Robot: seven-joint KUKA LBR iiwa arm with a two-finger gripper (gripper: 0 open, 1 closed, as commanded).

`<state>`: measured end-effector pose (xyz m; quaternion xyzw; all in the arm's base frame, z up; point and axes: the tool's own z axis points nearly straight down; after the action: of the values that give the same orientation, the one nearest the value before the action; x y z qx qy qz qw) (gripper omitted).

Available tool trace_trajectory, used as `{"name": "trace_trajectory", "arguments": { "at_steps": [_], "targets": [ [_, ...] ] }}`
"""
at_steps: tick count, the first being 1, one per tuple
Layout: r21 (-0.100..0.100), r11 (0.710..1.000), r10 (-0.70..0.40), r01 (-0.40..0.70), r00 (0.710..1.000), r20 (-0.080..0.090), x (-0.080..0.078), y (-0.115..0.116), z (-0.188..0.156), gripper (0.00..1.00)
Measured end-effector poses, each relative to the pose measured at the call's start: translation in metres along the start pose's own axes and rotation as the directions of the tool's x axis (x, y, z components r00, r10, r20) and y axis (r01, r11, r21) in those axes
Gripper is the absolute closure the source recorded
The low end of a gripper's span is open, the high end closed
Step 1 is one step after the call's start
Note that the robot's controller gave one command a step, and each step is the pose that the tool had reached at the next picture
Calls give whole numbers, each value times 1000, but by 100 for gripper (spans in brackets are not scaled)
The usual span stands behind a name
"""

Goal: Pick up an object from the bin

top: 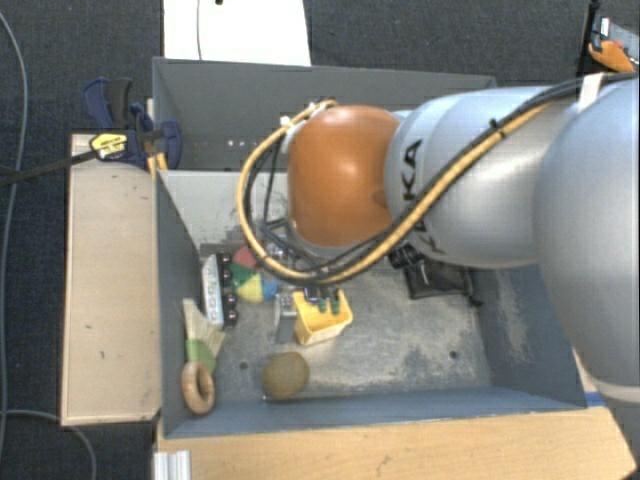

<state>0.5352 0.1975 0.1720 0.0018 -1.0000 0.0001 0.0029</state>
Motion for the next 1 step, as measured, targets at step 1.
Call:
{"name": "trace_trajectory", "arguments": {
  "at_steps": [1],
  "targets": [
    [-2,1000,5,-5,1000,8,-2,-1,-5,0]
  ]
}}
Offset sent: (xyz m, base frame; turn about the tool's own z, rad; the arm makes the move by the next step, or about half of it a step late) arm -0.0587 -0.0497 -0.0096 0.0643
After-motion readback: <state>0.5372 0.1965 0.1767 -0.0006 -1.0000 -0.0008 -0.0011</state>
